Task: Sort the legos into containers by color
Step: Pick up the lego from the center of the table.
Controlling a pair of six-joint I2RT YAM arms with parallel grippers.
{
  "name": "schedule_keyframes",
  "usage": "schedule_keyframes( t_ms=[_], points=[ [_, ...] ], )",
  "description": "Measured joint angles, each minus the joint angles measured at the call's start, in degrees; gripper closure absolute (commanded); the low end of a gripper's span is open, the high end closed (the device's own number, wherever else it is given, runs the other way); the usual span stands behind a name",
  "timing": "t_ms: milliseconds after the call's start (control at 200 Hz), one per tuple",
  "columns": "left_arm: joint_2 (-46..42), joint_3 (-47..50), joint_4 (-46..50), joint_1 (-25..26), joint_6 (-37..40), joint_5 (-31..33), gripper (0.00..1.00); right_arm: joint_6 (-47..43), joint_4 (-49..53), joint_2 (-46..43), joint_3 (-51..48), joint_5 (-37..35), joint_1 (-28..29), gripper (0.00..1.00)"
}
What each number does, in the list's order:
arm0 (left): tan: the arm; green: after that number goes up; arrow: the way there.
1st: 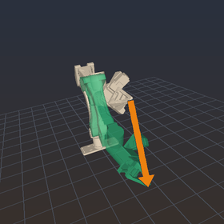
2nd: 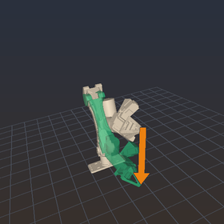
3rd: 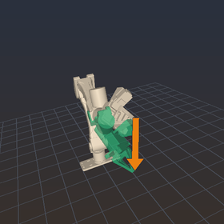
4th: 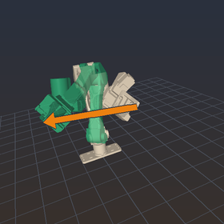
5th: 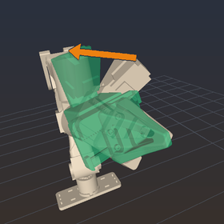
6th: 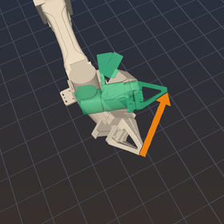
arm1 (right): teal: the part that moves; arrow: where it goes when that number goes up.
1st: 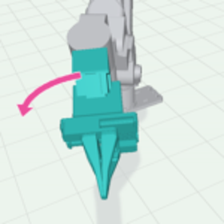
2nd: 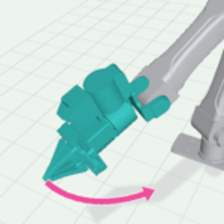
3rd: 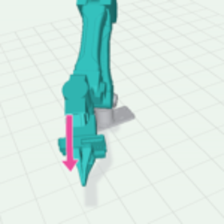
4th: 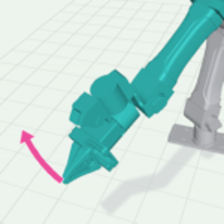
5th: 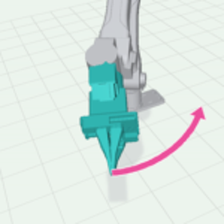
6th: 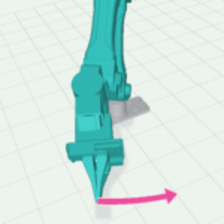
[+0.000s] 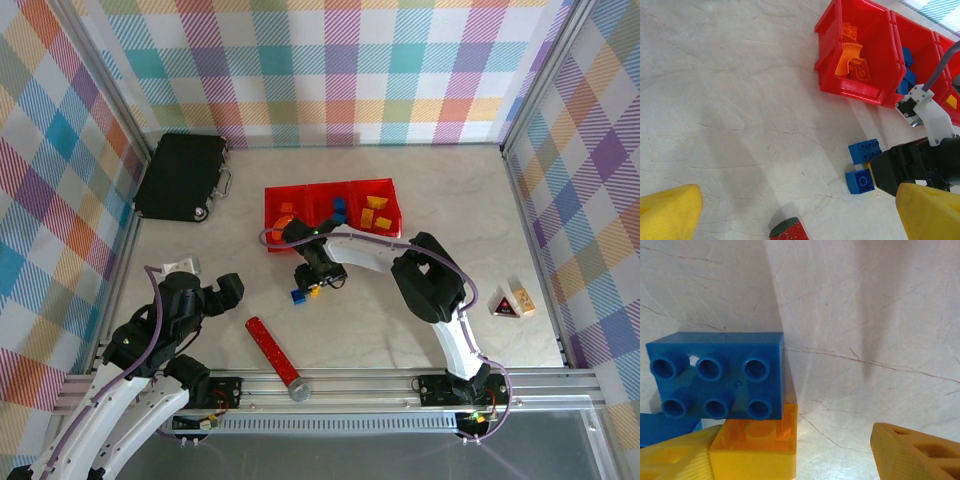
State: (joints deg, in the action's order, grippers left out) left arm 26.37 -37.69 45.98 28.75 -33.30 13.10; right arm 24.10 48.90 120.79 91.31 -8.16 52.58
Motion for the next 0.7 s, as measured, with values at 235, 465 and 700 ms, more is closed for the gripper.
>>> schedule_keyframes(
  t_ms=[235,465,700],
  points=[
    [0.28,0.48,-0.24,0.00,-0.15,-0.02,0.02,-1.09,-0.04,0.55,0.00,-0.02,0.00,0.38],
    [0.31,0.50,-1.11,0.00,-0.15,-0.09,0.02,-1.49,-0.26,0.81,0.26,0.00,0.00,0.41],
    [0.31,0.52,-1.11,0.00,-0.15,-0.09,0.02,-2.27,-0.66,1.49,0.74,0.00,0.00,0.46]
  ],
)
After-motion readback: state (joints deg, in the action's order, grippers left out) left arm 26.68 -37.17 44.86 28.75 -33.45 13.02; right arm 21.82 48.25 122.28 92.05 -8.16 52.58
